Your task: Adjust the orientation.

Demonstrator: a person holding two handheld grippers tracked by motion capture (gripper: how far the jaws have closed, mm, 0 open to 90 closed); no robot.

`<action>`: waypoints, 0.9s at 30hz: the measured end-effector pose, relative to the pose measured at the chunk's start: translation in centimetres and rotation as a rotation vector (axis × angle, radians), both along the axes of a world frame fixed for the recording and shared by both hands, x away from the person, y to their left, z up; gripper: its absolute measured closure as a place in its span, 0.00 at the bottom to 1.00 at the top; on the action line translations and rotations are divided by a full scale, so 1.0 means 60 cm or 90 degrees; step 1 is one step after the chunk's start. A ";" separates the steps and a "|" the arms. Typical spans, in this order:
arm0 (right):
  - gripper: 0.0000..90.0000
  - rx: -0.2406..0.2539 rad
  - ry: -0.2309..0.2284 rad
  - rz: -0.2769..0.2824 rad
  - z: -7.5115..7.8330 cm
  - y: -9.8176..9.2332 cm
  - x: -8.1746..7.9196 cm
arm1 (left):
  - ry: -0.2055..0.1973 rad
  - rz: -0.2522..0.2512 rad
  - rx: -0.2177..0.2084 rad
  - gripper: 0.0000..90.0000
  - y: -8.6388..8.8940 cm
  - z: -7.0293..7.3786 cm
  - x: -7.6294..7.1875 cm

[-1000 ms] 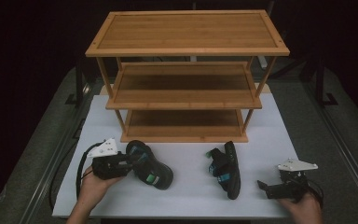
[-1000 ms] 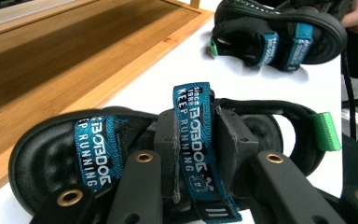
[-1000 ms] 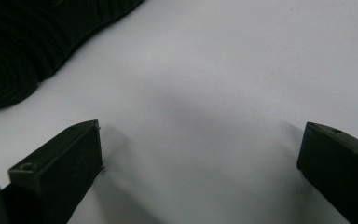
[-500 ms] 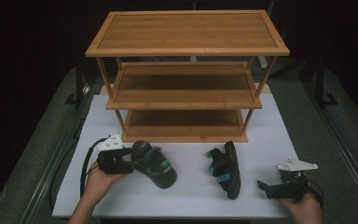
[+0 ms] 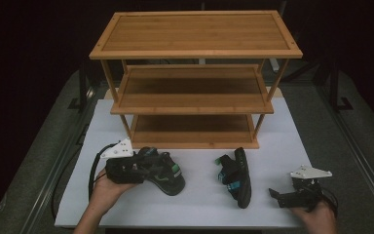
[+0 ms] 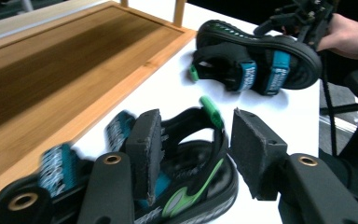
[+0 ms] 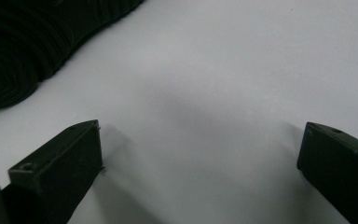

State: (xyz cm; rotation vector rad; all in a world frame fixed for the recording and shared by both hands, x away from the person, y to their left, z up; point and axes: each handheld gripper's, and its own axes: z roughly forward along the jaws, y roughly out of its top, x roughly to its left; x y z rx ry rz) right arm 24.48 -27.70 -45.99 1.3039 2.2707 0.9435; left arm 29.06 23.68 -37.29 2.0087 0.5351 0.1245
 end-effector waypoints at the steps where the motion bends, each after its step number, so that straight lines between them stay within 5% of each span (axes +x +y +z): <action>1: 0.00 0.000 0.000 0.000 0.000 0.000 0.000 | 0.002 -0.003 -0.002 0.60 -0.005 0.000 0.000; 13: 0.00 0.000 0.000 0.000 0.000 0.000 0.000 | 0.024 -0.047 0.008 0.71 -0.064 -0.011 0.014; 16: 0.00 0.000 0.000 0.000 0.000 0.000 0.000 | 0.029 -0.047 0.013 0.74 -0.068 -0.016 0.017; 20: 0.00 0.000 0.001 0.000 0.000 0.000 0.000 | 0.037 -0.050 0.014 0.95 -0.068 -0.021 0.018; 27: 0.00 0.000 0.000 0.000 0.000 0.000 0.000 | 0.052 -0.054 0.024 0.98 -0.059 -0.012 0.010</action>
